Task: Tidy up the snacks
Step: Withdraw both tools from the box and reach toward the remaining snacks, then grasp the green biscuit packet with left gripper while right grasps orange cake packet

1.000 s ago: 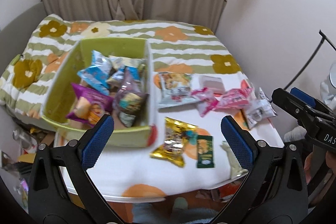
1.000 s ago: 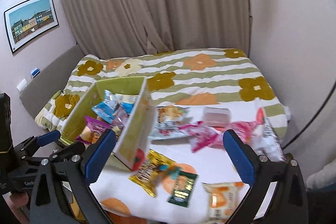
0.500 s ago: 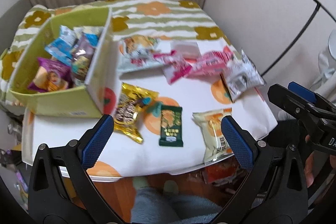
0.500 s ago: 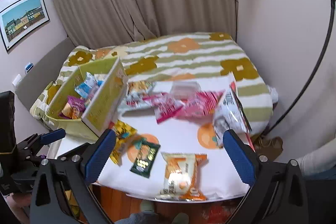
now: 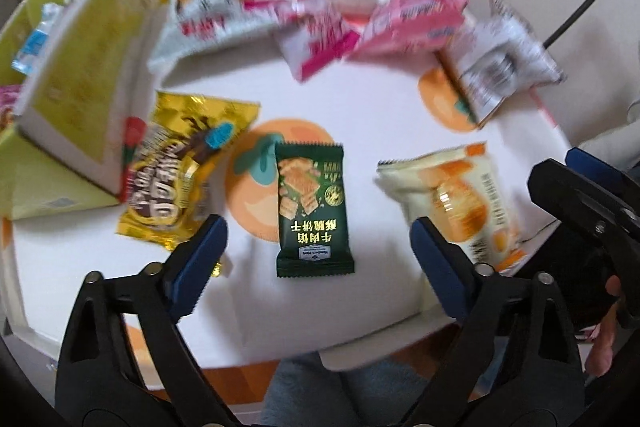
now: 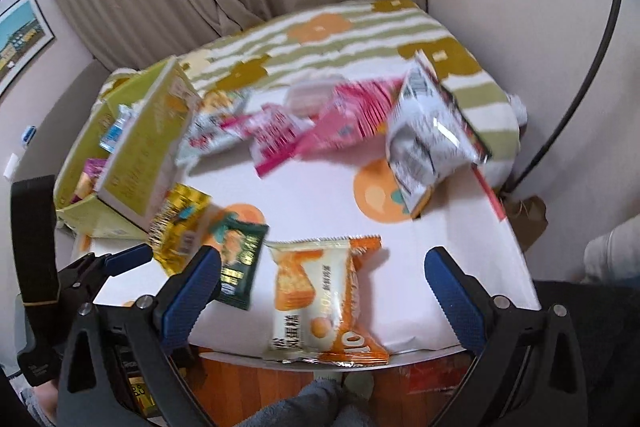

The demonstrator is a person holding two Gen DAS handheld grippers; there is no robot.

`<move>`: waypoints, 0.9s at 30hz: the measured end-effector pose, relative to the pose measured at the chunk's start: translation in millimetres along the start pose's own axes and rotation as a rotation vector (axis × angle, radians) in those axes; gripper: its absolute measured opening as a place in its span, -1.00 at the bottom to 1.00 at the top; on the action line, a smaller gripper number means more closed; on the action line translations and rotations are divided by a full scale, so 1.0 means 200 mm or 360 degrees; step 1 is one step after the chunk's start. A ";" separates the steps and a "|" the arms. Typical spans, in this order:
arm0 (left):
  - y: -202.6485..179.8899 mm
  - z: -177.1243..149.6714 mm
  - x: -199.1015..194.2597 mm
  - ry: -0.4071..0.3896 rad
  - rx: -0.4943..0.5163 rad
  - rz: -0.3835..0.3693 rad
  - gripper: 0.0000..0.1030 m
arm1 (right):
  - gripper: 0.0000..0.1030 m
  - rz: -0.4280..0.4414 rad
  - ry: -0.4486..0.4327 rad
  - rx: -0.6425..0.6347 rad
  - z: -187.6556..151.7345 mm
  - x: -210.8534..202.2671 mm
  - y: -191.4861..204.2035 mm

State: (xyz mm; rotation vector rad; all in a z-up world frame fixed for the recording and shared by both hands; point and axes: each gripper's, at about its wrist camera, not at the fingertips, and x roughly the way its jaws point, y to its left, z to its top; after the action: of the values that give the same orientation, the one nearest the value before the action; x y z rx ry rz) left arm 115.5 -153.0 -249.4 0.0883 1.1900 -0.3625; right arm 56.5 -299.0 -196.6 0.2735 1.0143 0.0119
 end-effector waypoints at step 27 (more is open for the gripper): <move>-0.06 0.08 0.26 0.0190 0.0257 0.0066 -0.18 | 0.97 -0.0094 0.0326 0.0047 -0.08 0.30 -0.02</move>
State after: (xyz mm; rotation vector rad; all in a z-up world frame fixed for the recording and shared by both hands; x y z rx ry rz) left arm 142.1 -180.7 -289.3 0.2776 1.2736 -0.4210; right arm 74.5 -292.3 -255.0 0.2730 1.2268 -0.0287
